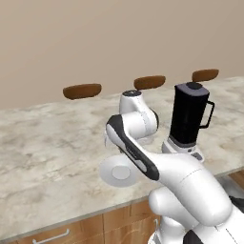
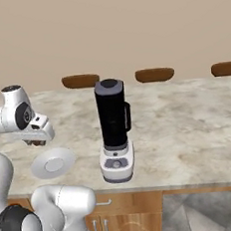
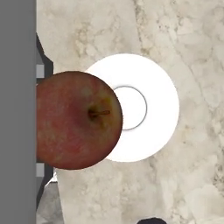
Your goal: Pick the peach and apple from the fridge and place them on the plate next to the blender to make a fruit smoothie.
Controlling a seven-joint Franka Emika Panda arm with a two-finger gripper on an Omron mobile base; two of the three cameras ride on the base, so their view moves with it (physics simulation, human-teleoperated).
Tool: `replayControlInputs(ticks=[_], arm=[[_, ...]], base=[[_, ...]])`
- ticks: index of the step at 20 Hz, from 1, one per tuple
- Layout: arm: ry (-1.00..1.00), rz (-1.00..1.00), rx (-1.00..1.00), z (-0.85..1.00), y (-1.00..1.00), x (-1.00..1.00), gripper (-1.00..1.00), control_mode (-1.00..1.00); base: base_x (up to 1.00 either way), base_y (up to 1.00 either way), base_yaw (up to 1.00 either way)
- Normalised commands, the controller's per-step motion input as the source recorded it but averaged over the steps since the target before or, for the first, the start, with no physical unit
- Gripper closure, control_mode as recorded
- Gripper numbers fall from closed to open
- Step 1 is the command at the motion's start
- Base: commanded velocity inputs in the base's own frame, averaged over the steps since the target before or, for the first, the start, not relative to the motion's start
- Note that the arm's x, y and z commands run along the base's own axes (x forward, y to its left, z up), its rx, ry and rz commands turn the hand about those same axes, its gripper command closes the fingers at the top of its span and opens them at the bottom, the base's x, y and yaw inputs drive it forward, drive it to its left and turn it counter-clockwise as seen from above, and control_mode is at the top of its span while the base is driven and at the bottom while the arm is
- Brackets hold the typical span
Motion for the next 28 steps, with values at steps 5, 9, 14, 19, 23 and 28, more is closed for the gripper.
replayControlInputs(ticks=[5, 9, 14, 19, 23, 28], arm=[[0.23, 0.01, -0.04, -0.85, 0.09, 0.44, 1.00, -1.00], [0.09, 0.04, -0.09, -0.82, 0.08, 0.24, 1.00, -1.00], [0.00, 0.01, -0.05, -0.48, 0.02, 0.08, 1.00, -1.00], [0.00, 0.00, -0.01, -0.56, 0.00, 0.03, 1.00, -1.00], [-0.03, 0.00, -0.01, -0.36, 0.01, 0.19, 1.00, -1.00], [-0.07, 0.00, -0.01, -0.28, 0.00, 0.39, -1.00, -1.00]], base=[[0.00, 0.00, 0.00], [0.00, 0.00, 0.00], [0.00, 0.00, 0.00], [0.00, 0.00, 0.00], [0.00, 0.00, 0.00], [0.00, 0.00, 0.00]])
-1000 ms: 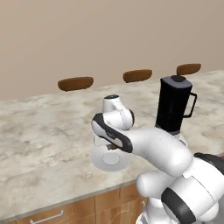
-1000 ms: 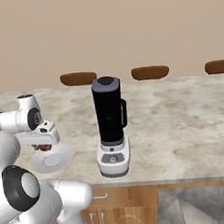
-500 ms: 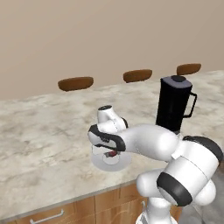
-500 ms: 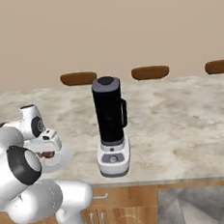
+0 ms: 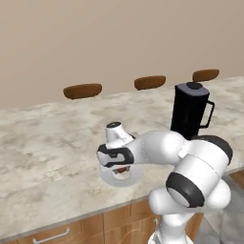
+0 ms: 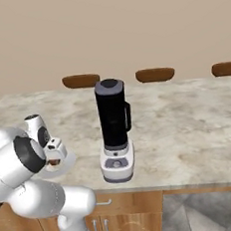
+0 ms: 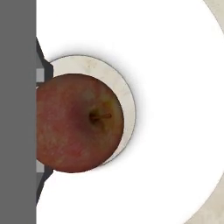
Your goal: Pick the peach and apple from the fridge and place them on the plate next to the blender to make a fruit smoothie.
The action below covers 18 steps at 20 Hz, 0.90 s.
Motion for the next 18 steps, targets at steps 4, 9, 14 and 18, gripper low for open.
replayControlInputs(ticks=[4, 9, 14, 18], arm=[[-0.05, 0.00, 0.00, -0.15, 0.00, 0.23, -1.00, -1.00], [-0.11, -0.01, 0.00, 0.14, 0.00, -0.09, -1.00, -1.00], [-0.20, -0.02, 0.00, 0.55, 0.00, -0.58, -1.00, -1.00], [-0.25, -0.02, 0.00, 0.76, -0.13, -0.98, -1.00, -1.00]], base=[[0.00, 0.00, 0.00], [0.00, 0.00, 0.00], [0.00, 0.00, 0.00], [0.00, 0.00, 0.00]])
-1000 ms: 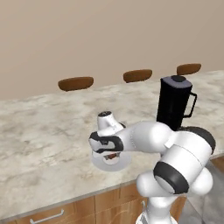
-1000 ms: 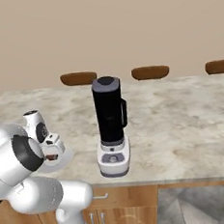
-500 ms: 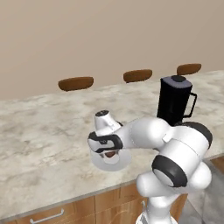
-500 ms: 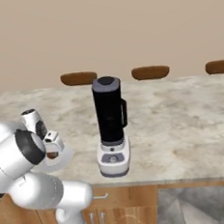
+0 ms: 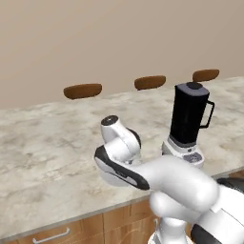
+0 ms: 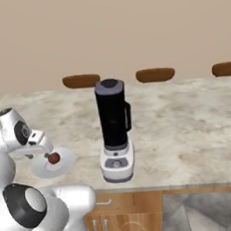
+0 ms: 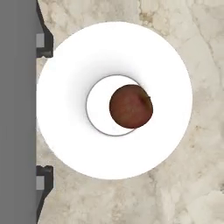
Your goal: Pick the peach and apple from the fridge and place them on the plate next to the blender to make a fruit smoothie.
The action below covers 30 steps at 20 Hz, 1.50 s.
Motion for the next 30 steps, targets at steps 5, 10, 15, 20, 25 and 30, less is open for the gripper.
replayControlInputs(ticks=[5, 10, 15, 20, 25, 30], arm=[[-0.20, -0.04, 0.01, 0.93, -0.39, -0.91, -1.00, -1.00], [-0.26, -0.01, 0.05, 1.00, -0.64, -0.79, -1.00, -1.00], [-0.20, 0.01, 0.11, 0.89, -0.57, -0.63, -1.00, -1.00], [-0.07, -0.02, 0.02, 0.11, -0.17, -0.28, -1.00, 1.00], [0.00, 0.00, 0.00, 0.00, 0.00, 0.00, -1.00, 1.00], [0.00, 0.00, 0.00, 0.00, 0.00, 0.00, -1.00, 1.00]], base=[[0.00, 0.00, 0.00], [0.00, 0.00, 0.00], [0.00, 0.00, 0.00], [-0.54, -0.36, -0.21], [-0.27, -0.47, -0.66], [0.00, -0.60, -0.77]])
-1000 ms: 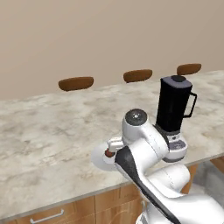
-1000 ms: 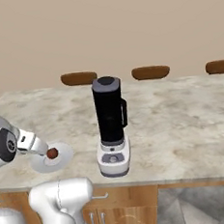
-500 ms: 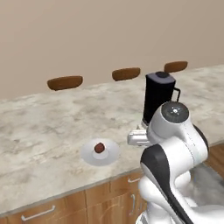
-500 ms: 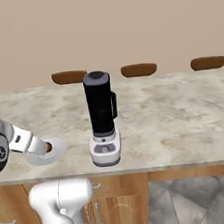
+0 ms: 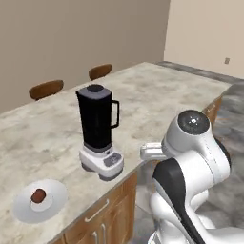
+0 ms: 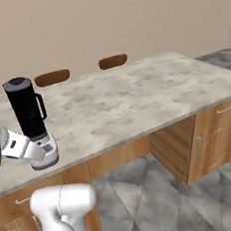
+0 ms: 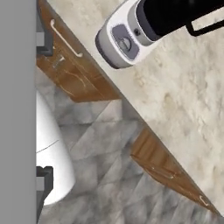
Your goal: Pick the peach and apple from the fridge and place them on the plate next to the blender to make a fruit smoothie.
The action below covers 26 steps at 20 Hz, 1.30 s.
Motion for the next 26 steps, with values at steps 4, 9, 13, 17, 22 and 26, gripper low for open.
replayControlInputs(ticks=[4, 9, 13, 17, 22, 26], arm=[[0.00, 0.00, 0.00, 0.00, 0.00, 0.00, -1.00, 1.00], [0.00, 0.00, 0.00, 0.00, 0.00, 0.00, -1.00, 1.00], [0.00, 0.00, 0.00, 0.00, 0.00, 0.00, -1.00, 1.00], [0.00, 0.00, 0.00, 0.00, 0.00, 0.00, -1.00, 1.00], [0.00, 0.00, 0.00, 0.00, 0.00, 0.00, -1.00, 1.00], [0.00, 0.00, 0.00, 0.00, 0.00, 0.00, -1.00, 1.00]], base=[[0.00, -0.66, -0.77], [0.00, -0.85, -0.72], [0.40, -0.83, -0.55], [0.83, -0.67, -0.43], [0.99, -0.64, -0.37], [0.94, -0.63, -0.41]])
